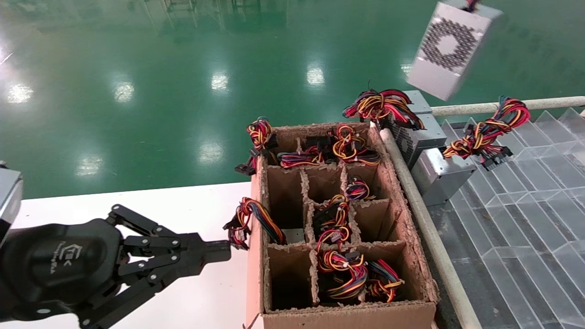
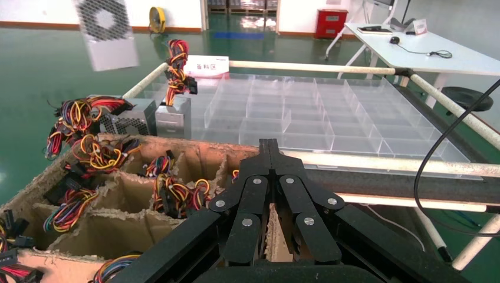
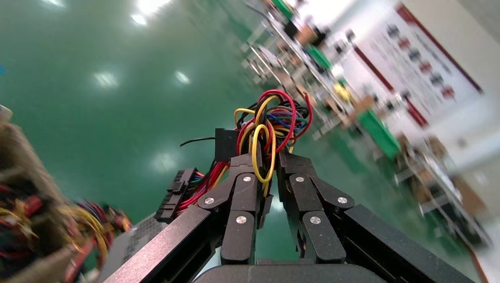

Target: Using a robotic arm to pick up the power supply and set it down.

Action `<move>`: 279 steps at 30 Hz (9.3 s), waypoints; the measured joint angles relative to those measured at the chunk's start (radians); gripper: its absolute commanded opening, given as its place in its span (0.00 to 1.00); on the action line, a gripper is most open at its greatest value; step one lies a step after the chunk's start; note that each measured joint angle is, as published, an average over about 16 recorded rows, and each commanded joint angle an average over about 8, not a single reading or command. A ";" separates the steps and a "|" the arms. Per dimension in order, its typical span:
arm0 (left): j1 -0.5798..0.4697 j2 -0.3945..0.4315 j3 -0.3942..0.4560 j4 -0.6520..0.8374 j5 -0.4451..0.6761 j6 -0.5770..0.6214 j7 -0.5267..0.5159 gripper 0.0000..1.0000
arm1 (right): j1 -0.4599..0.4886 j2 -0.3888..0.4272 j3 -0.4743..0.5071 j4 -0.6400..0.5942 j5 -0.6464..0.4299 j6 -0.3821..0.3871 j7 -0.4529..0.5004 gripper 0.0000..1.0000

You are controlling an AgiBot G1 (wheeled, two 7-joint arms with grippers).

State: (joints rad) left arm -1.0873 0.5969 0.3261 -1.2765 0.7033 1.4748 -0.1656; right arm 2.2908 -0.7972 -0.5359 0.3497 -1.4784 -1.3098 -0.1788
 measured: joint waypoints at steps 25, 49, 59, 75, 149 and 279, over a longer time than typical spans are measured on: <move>0.000 0.000 0.001 0.000 0.000 0.000 0.000 0.00 | -0.107 -0.017 0.037 -0.354 0.027 0.283 -0.129 0.00; 0.000 0.000 0.001 0.000 -0.001 0.000 0.001 0.00 | -0.234 -0.089 0.081 -0.379 0.088 0.371 -0.084 0.00; 0.000 -0.001 0.001 0.000 -0.001 -0.001 0.001 0.00 | -0.262 -0.120 0.084 -0.374 0.092 0.367 -0.067 0.00; 0.000 -0.001 0.002 0.000 -0.001 -0.001 0.001 0.00 | -0.307 -0.166 0.076 -0.371 0.081 0.411 -0.046 0.15; -0.001 -0.001 0.004 0.000 -0.002 -0.001 0.002 1.00 | -0.883 0.067 0.192 0.500 0.514 -0.004 0.214 1.00; -0.001 -0.002 0.004 0.000 -0.003 -0.002 0.002 1.00 | -1.214 0.185 0.256 0.931 0.746 -0.184 0.365 1.00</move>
State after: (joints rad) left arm -1.0880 0.5952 0.3301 -1.2763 0.7004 1.4728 -0.1635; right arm 1.0768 -0.6120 -0.2800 1.2806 -0.7323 -1.4939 0.1864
